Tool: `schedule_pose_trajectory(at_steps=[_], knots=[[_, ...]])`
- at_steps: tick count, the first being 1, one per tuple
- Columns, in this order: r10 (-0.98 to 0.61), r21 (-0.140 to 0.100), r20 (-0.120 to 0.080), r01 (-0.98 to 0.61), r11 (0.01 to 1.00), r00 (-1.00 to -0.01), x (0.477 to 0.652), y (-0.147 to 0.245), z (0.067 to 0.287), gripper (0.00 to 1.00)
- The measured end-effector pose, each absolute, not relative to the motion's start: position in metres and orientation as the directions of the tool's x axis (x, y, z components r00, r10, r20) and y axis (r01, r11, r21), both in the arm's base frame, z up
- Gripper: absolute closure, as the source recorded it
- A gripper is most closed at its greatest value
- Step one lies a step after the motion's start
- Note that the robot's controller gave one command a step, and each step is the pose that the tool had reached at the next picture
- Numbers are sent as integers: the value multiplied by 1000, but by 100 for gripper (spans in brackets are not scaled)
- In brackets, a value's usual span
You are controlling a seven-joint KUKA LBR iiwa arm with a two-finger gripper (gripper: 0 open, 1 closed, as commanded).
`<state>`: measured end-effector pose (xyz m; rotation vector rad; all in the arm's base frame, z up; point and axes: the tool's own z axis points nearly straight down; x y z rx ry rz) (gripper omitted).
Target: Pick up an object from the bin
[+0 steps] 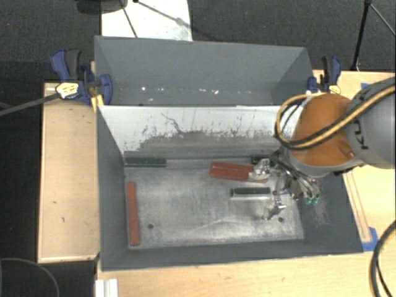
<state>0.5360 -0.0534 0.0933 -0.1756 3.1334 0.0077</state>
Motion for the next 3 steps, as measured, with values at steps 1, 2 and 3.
schedule_pose_trajectory(at_steps=[1, 2, 3], knots=[[97, -1, -7, 97, 995, -995, 532, -17, 75, 100], [95, -1, -7, 95, 995, -995, 532, -17, 75, 100], [119, 1, -12, 119, 993, -993, 536, -25, 257, 100]])
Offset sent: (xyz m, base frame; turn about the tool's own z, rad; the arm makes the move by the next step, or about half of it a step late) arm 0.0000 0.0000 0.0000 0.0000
